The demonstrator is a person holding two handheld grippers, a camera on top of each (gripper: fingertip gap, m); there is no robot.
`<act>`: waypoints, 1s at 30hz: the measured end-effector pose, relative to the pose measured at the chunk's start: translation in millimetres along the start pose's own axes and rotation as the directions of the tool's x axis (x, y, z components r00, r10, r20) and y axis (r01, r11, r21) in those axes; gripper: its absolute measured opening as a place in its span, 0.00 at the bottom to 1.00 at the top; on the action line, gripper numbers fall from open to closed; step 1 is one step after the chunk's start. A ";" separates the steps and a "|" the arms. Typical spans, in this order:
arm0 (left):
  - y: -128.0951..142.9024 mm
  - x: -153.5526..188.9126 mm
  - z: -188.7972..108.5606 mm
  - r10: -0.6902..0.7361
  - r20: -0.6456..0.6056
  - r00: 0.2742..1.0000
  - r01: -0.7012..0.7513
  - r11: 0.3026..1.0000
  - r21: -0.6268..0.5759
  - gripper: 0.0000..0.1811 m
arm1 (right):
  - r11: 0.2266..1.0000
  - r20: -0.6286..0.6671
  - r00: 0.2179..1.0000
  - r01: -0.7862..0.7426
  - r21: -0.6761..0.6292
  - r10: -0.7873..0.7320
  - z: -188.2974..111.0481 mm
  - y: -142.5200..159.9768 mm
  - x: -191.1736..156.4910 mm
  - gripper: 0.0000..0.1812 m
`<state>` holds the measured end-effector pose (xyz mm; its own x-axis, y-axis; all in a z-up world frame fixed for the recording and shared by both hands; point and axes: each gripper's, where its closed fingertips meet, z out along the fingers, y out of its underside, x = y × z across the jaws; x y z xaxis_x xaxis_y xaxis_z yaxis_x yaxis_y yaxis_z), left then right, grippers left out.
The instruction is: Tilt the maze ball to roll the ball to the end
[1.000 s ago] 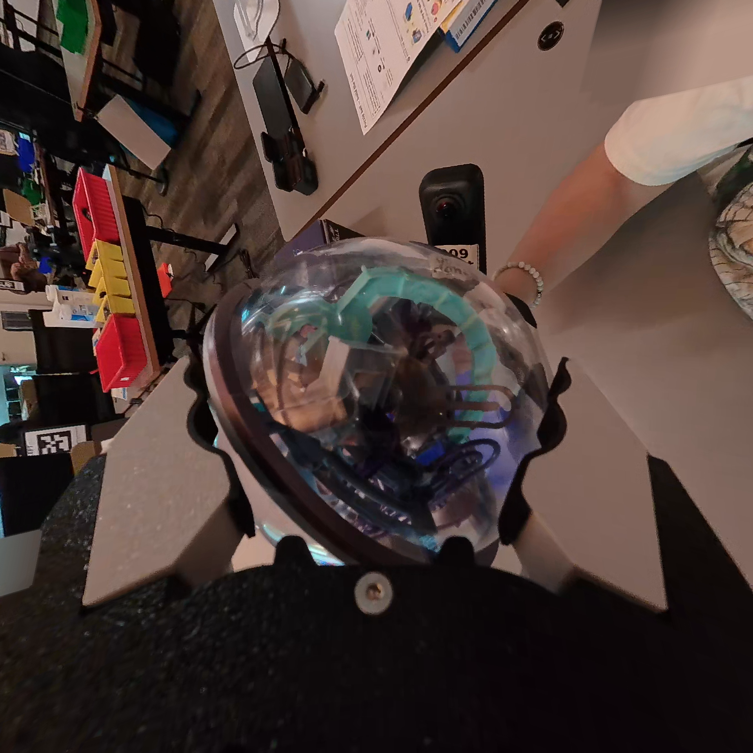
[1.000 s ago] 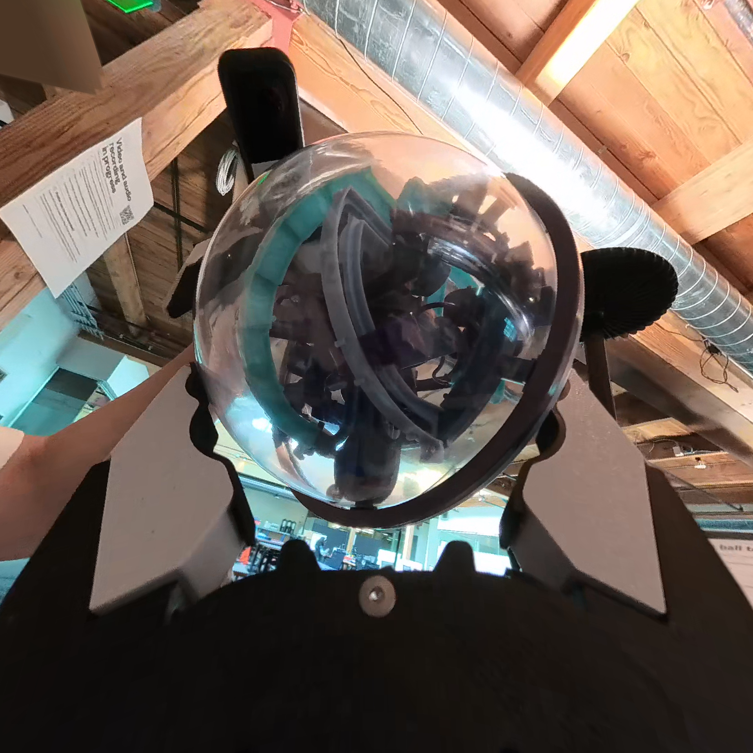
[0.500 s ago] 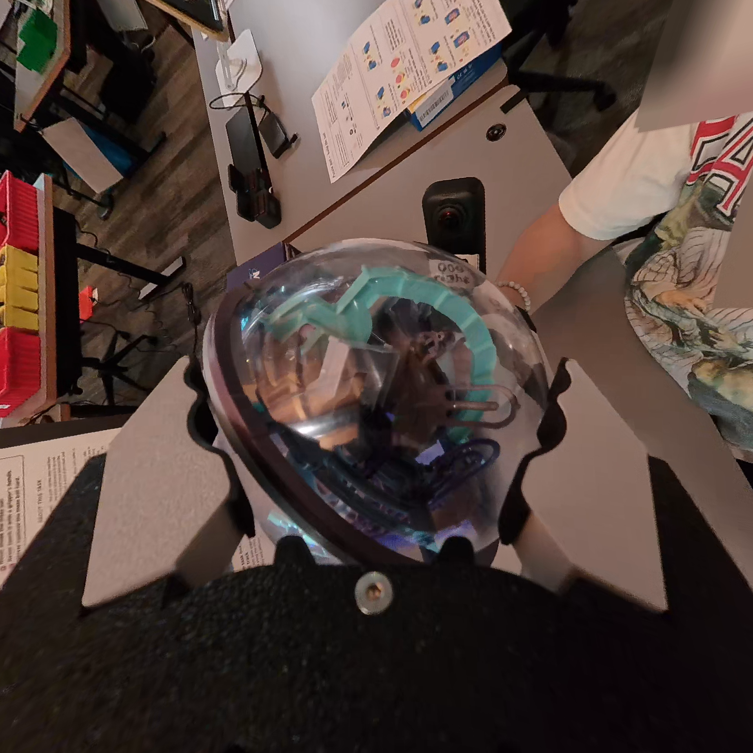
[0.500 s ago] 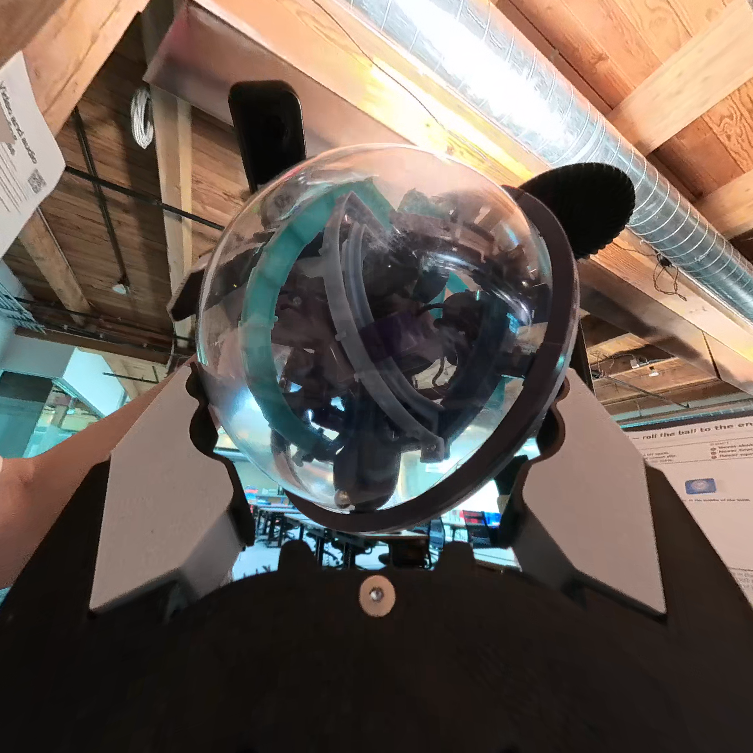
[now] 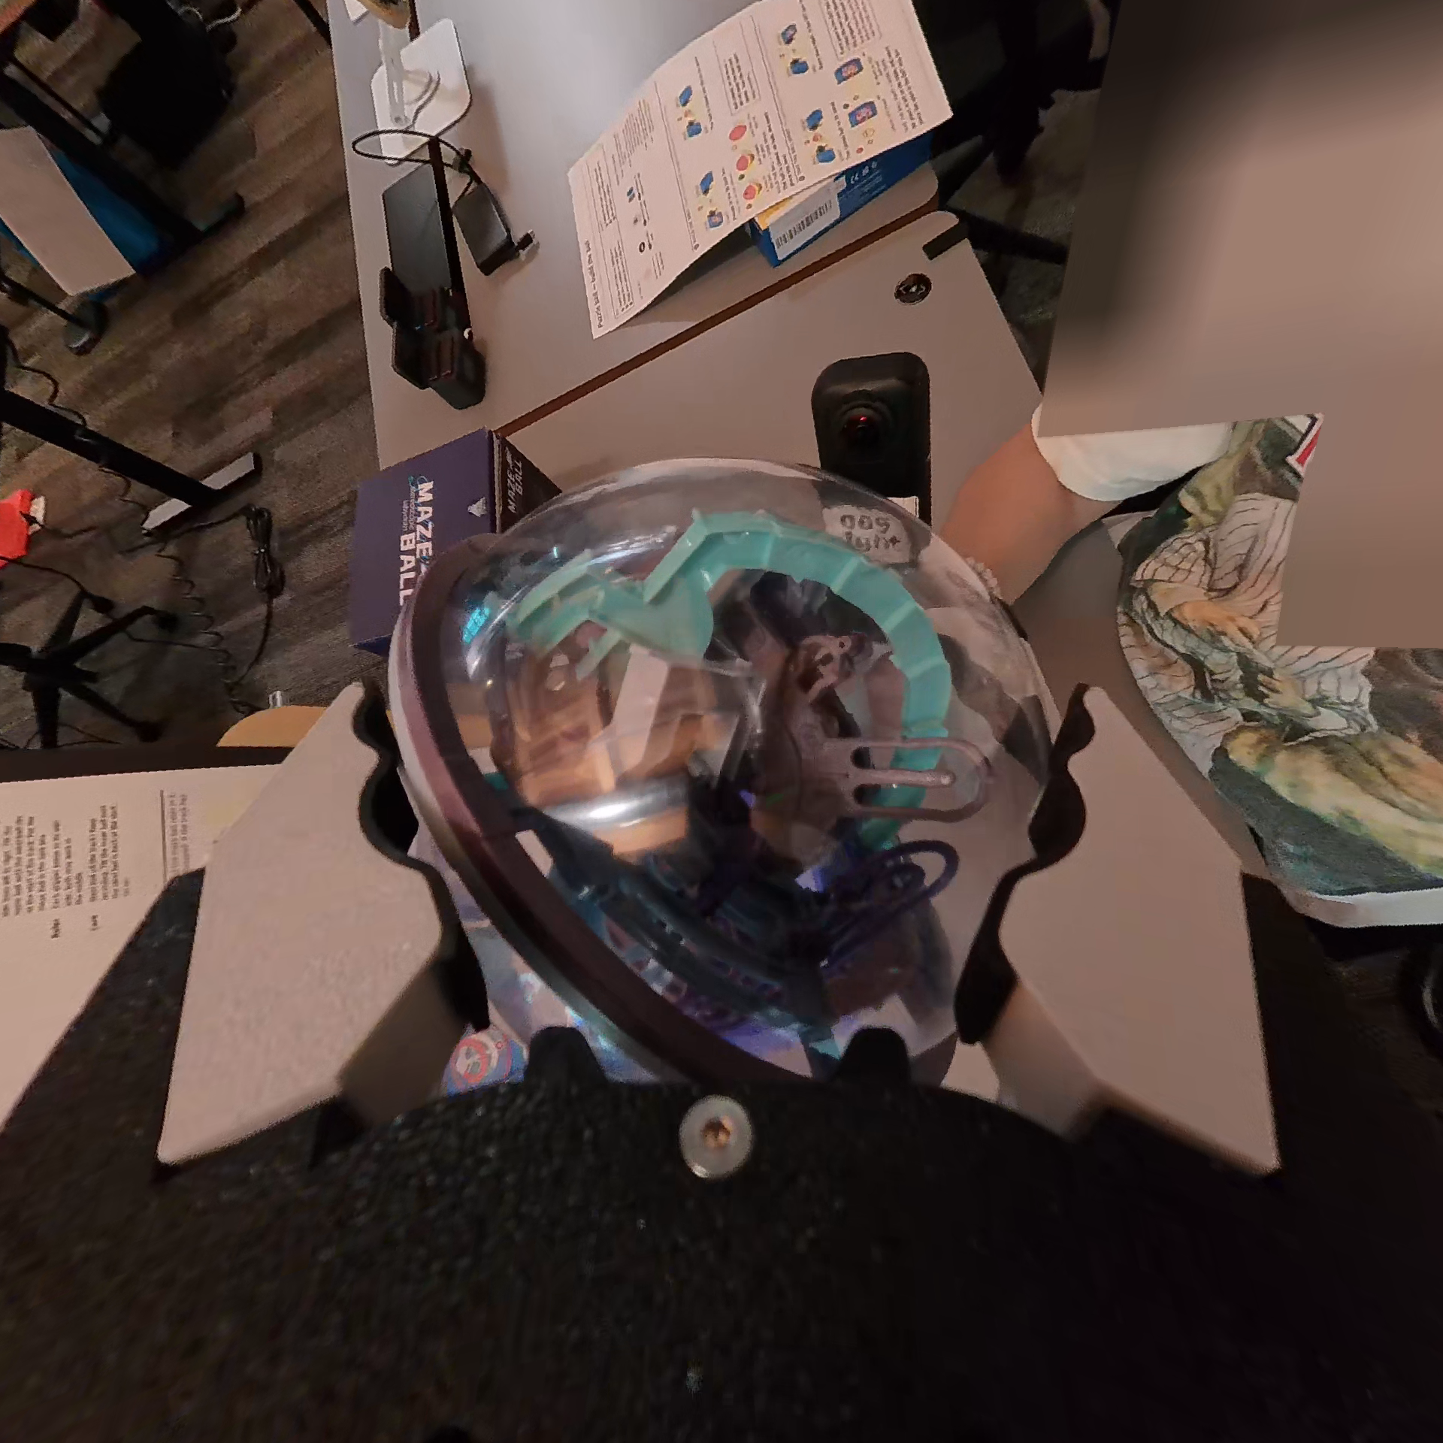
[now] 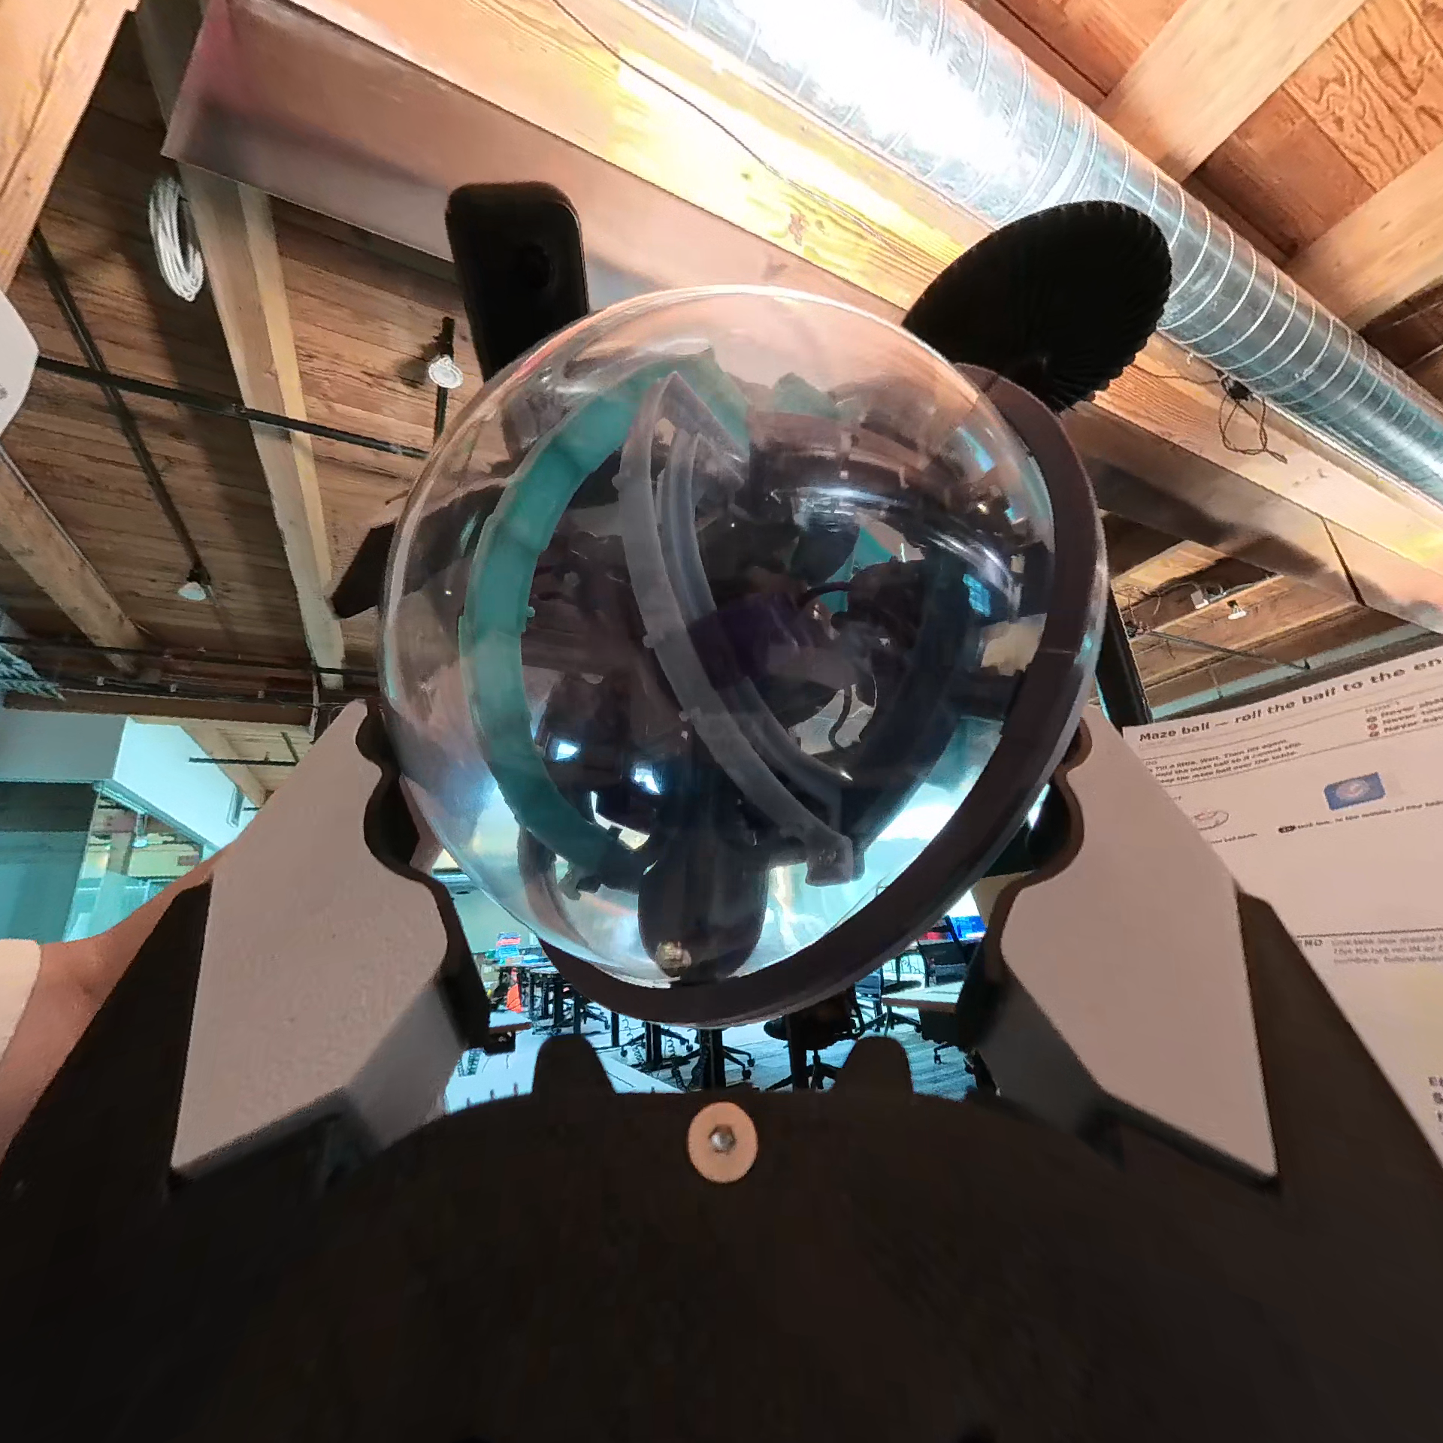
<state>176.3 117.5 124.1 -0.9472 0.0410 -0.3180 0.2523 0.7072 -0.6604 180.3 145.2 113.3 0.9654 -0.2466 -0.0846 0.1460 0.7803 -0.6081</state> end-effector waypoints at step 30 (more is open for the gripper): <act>92.7 60.6 65.0 -0.374 -0.421 0.826 0.533 0.761 0.369 0.87 | 0.864 -0.453 0.889 -0.280 -0.418 0.069 -103.5 84.7 -20.5 0.87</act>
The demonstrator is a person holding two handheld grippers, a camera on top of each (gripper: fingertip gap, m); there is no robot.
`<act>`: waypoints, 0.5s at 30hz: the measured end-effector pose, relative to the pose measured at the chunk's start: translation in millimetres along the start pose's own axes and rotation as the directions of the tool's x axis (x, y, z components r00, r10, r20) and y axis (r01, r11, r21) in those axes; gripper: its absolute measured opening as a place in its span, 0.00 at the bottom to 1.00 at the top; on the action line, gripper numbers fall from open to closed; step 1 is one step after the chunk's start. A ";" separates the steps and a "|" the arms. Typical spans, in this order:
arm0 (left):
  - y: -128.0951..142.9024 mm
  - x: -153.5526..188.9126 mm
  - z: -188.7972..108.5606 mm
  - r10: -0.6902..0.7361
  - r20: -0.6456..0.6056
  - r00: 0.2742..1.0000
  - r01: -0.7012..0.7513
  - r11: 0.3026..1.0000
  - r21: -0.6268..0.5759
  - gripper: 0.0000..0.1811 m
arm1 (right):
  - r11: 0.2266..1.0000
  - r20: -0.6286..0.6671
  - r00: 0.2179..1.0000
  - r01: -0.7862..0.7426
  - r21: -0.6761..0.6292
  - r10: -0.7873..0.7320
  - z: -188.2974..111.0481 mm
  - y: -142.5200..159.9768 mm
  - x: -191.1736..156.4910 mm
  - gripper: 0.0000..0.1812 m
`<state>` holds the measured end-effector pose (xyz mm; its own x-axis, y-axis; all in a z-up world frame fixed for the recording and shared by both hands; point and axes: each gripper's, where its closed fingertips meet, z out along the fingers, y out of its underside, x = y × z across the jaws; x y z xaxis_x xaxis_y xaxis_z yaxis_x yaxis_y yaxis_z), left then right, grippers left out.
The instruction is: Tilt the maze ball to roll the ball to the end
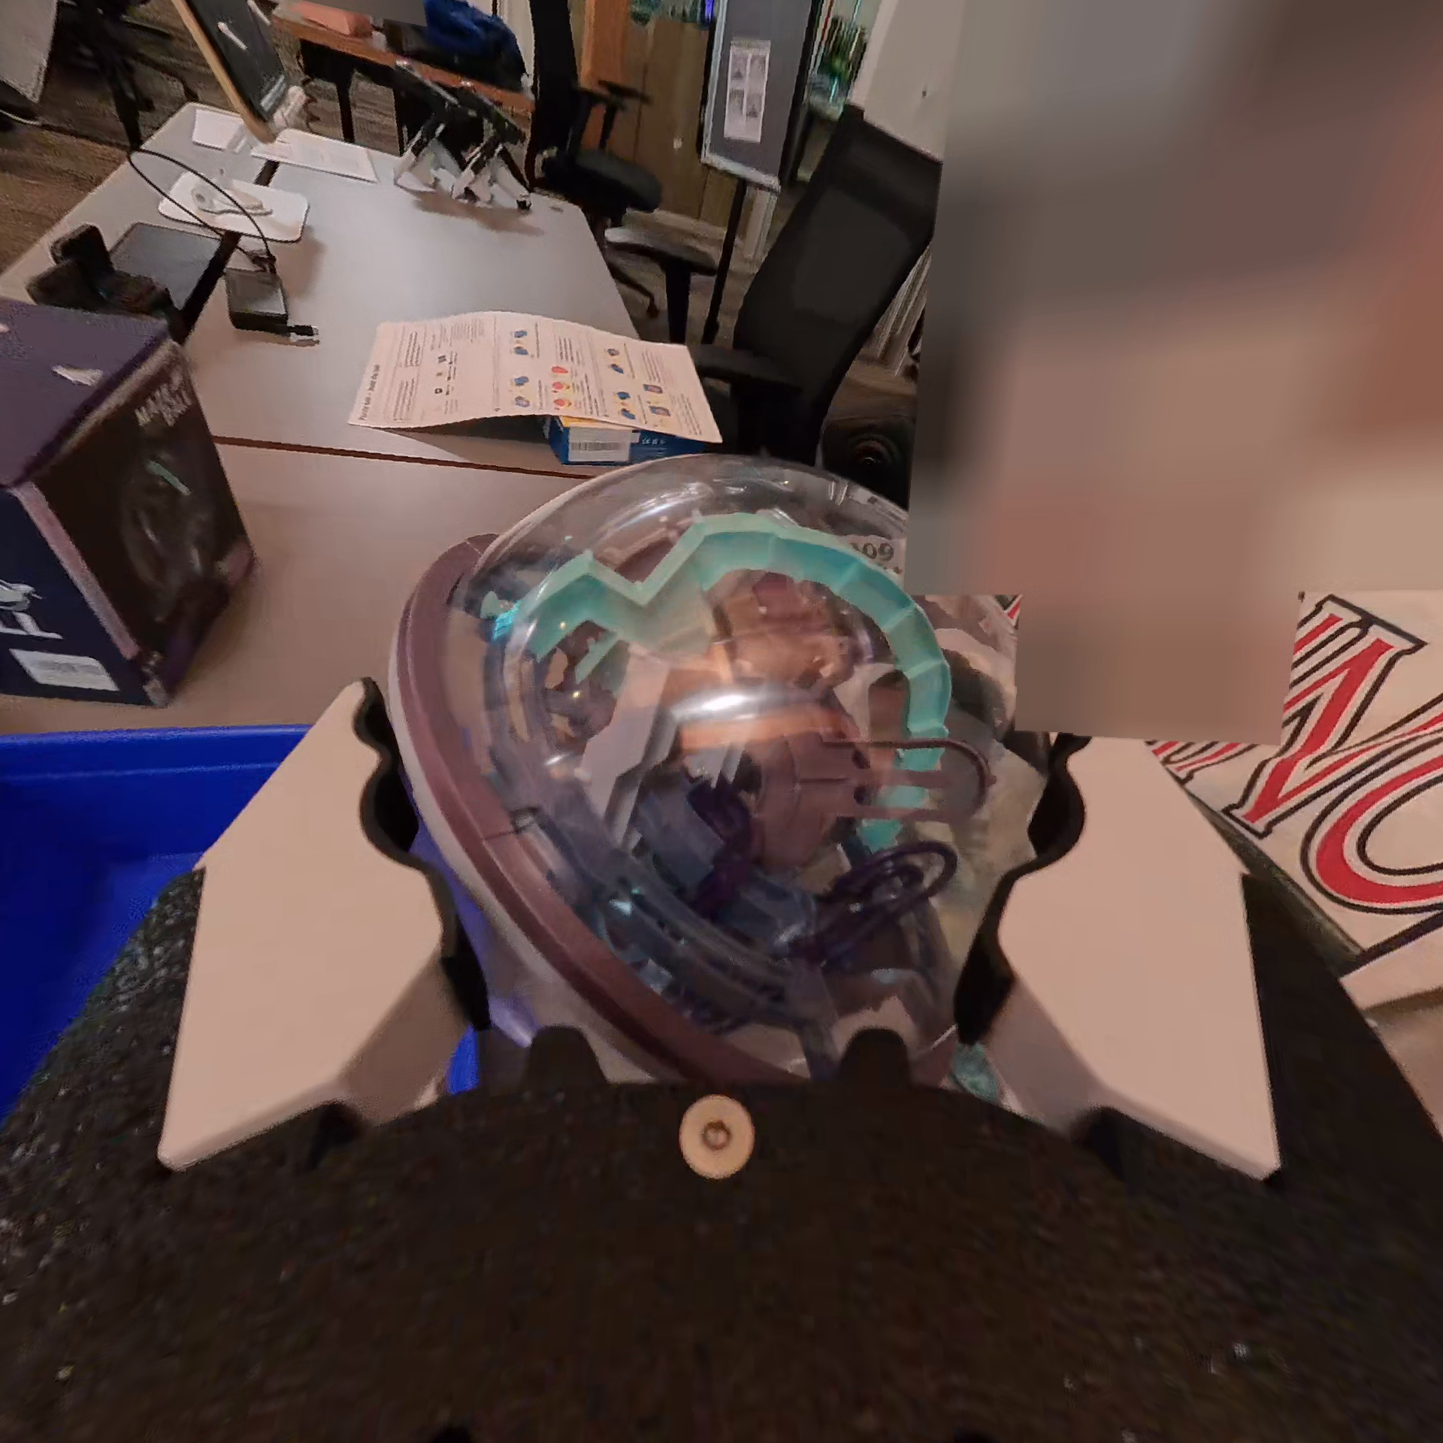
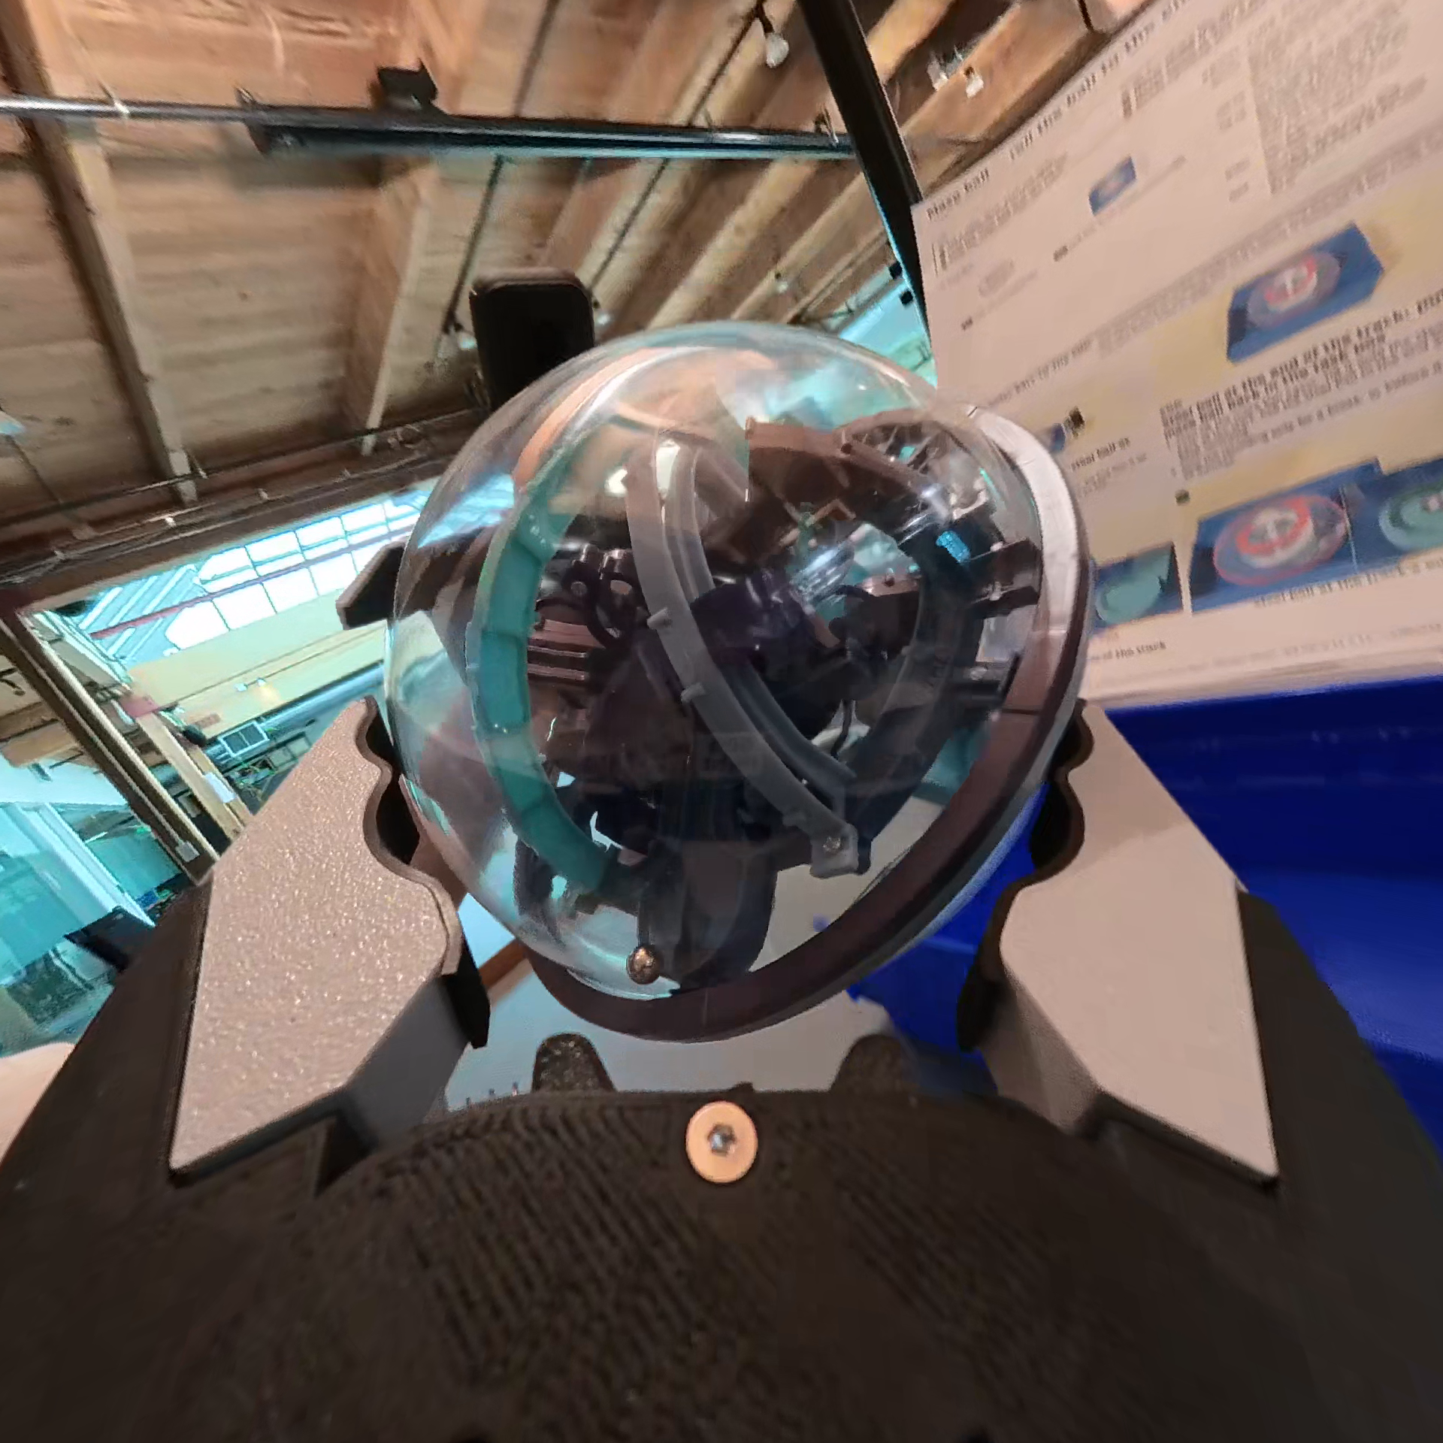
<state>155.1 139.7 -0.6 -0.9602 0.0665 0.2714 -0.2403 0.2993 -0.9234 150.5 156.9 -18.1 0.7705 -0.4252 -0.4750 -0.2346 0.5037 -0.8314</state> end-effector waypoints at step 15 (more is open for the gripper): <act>24.3 17.4 6.1 -0.012 0.041 0.999 0.015 0.996 -0.085 0.87 | 0.994 0.037 0.997 -0.069 0.086 0.066 -16.9 21.7 -11.3 0.87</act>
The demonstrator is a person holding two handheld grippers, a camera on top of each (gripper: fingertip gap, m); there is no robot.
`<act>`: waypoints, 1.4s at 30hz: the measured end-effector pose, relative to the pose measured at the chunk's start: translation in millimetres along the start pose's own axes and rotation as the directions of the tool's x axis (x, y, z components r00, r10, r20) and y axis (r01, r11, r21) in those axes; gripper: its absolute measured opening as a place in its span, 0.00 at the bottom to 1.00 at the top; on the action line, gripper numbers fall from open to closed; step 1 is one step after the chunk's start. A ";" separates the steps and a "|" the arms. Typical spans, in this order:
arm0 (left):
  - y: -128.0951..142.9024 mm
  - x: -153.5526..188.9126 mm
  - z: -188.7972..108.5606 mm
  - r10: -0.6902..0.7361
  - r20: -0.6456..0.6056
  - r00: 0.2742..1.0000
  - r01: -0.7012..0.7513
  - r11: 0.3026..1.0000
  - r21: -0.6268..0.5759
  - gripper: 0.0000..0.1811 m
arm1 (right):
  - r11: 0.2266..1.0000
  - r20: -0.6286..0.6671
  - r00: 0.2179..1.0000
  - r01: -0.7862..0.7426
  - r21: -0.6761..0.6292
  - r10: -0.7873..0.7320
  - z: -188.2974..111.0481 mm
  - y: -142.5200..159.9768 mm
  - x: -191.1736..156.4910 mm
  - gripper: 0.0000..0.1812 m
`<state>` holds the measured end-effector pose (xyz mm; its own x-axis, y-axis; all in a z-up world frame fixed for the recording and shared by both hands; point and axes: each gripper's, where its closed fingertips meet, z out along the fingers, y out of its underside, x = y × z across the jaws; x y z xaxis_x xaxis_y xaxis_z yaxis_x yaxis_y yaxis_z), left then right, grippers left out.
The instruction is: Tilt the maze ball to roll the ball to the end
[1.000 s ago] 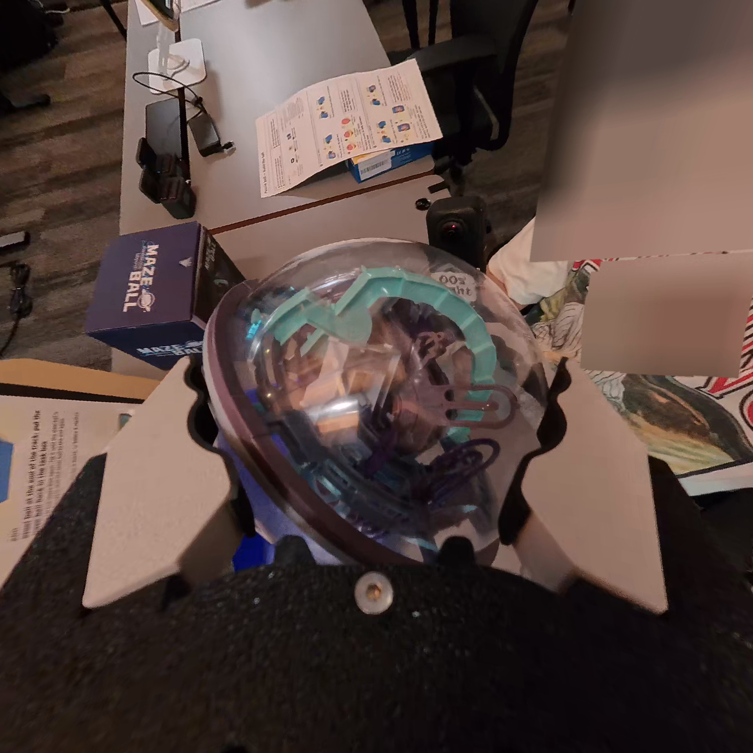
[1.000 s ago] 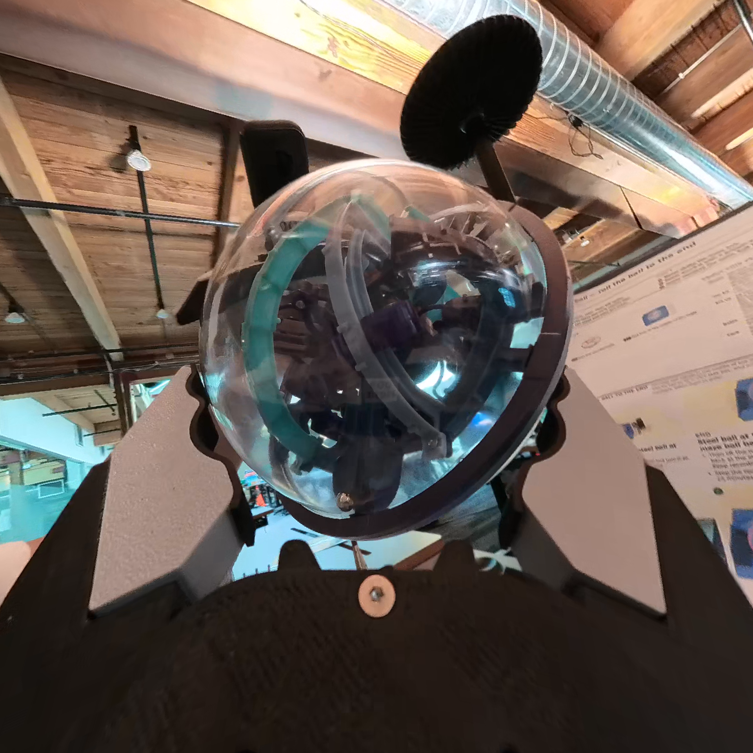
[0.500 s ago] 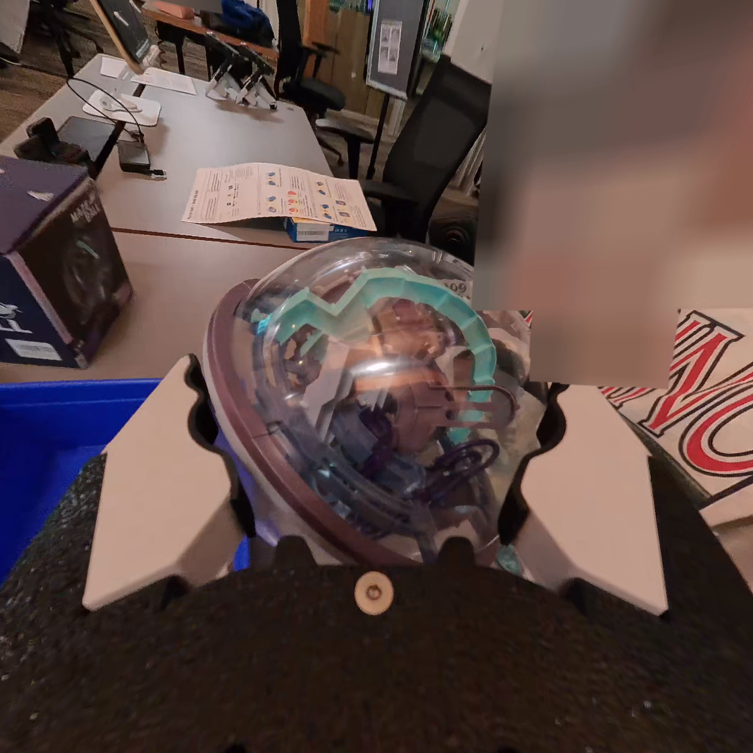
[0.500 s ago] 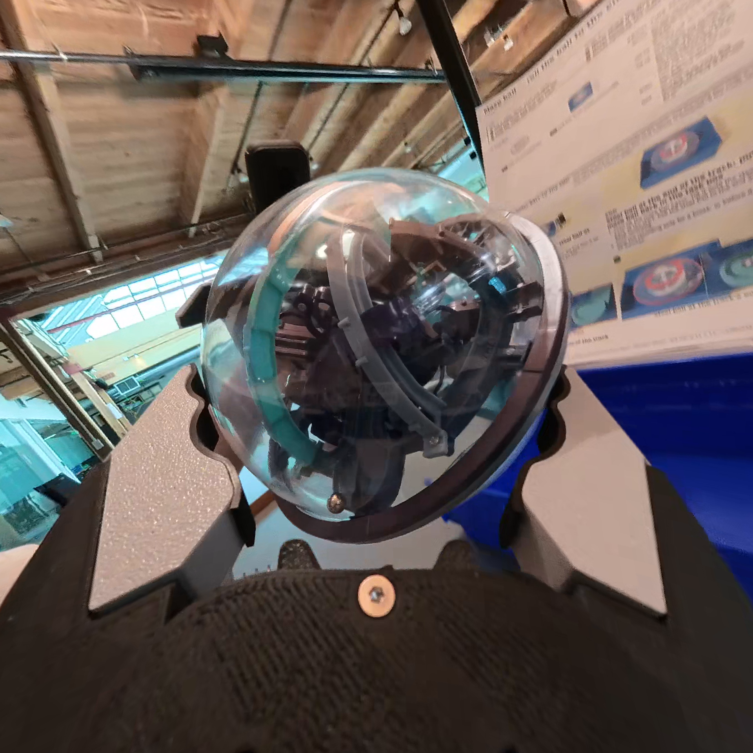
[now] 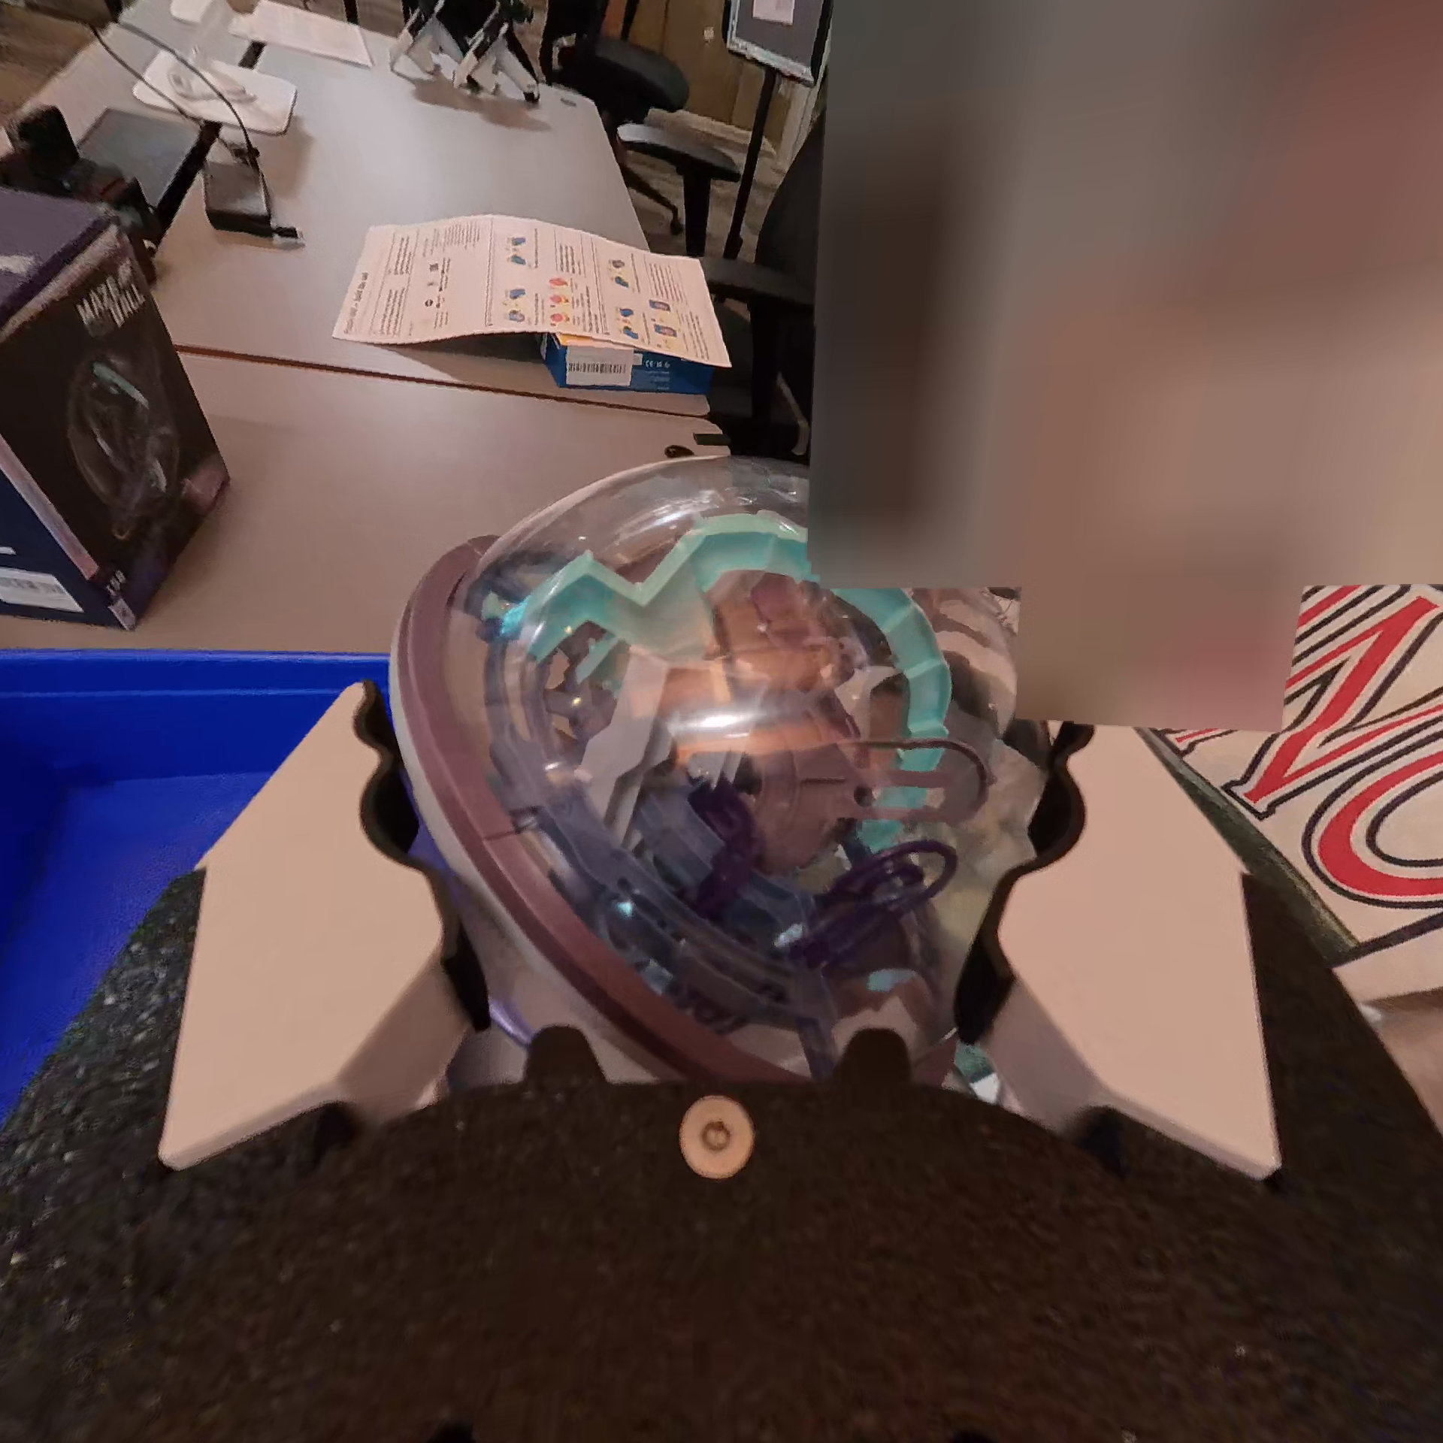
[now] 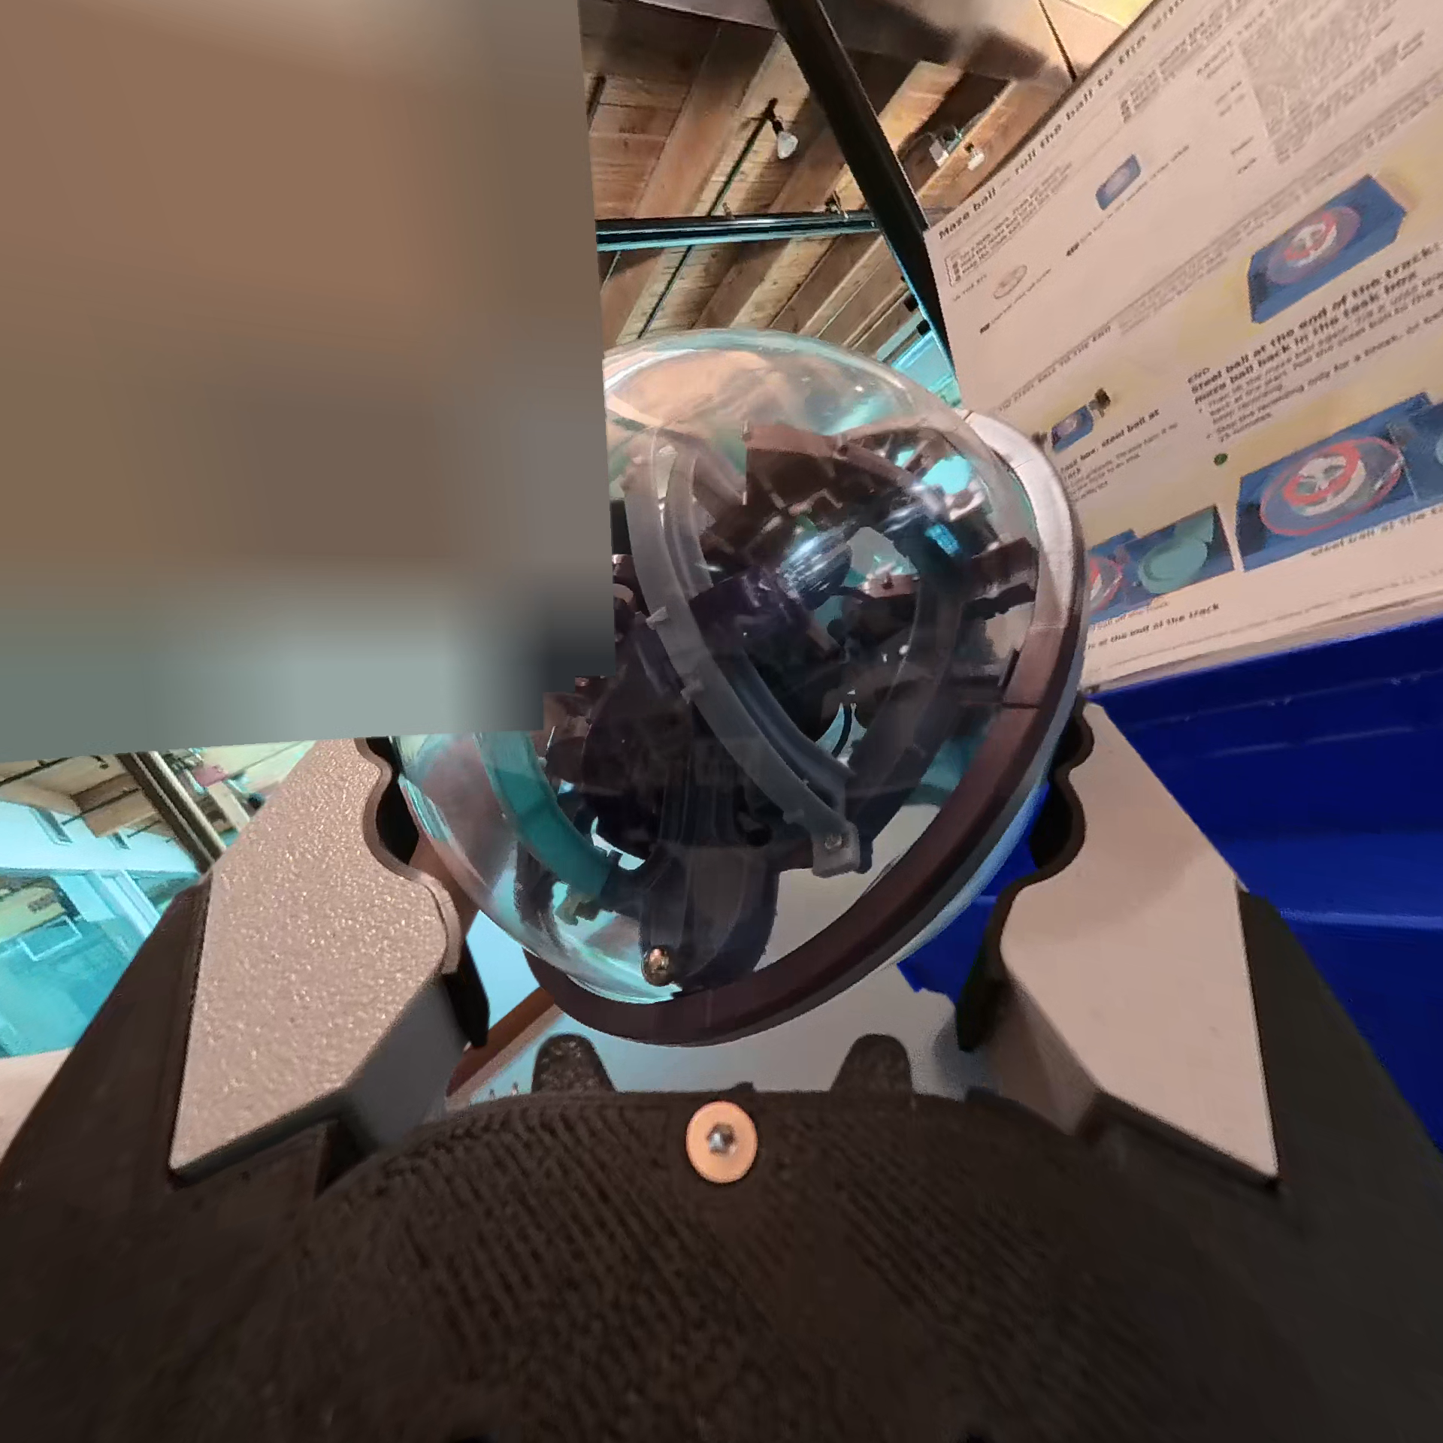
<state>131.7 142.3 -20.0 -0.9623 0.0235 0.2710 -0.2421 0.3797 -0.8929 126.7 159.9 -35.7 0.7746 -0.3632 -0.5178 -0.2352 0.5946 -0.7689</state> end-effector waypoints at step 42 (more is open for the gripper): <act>-95.7 65.4 -12.4 0.681 0.150 0.716 -0.663 0.732 -0.157 0.86 | 0.765 0.243 0.786 0.399 0.505 -0.569 8.6 -95.2 -67.4 0.87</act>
